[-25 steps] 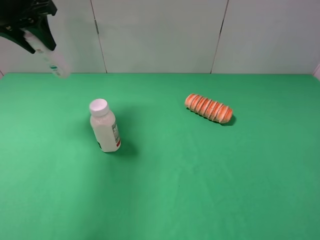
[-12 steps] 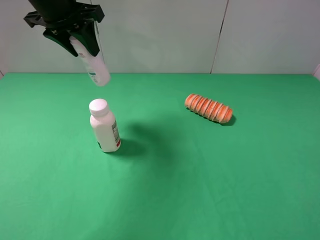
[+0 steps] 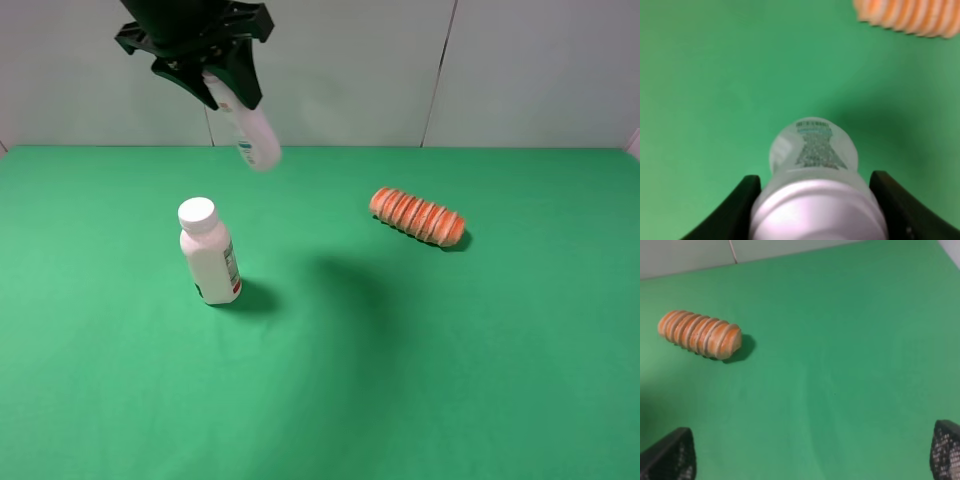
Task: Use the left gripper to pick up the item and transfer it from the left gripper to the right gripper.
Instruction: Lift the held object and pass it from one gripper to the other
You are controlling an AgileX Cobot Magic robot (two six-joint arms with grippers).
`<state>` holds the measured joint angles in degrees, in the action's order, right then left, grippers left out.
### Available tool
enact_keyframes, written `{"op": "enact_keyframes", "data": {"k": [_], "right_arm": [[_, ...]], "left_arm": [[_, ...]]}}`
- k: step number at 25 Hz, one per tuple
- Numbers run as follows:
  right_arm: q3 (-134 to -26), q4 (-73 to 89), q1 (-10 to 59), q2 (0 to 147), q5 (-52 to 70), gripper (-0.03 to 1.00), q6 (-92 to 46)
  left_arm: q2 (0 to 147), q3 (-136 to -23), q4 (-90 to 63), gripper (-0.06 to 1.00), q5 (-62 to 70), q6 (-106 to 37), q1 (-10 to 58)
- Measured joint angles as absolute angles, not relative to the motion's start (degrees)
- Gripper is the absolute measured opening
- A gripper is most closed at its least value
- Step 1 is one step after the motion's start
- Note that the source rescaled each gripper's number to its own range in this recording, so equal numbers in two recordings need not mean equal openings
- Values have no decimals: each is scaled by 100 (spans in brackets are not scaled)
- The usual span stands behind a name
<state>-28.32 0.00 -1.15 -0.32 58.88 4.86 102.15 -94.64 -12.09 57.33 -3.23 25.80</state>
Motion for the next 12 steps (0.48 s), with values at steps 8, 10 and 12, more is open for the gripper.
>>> {"op": "enact_keyframes", "data": {"k": [8,10,12], "right_arm": [[-2832,0,-115,-32,5888,100,486],[-2832,0,-115,-32,5888,100,486],[-2832,0,-115,-32,5888,100,486]], "left_arm": [[10215,-9464,-1760,0,5668,-323,2951],[10215,-9464,-1898,0,5668,-323,3033],[10215,-9464,-2043,0,5668,-336,3093]]}}
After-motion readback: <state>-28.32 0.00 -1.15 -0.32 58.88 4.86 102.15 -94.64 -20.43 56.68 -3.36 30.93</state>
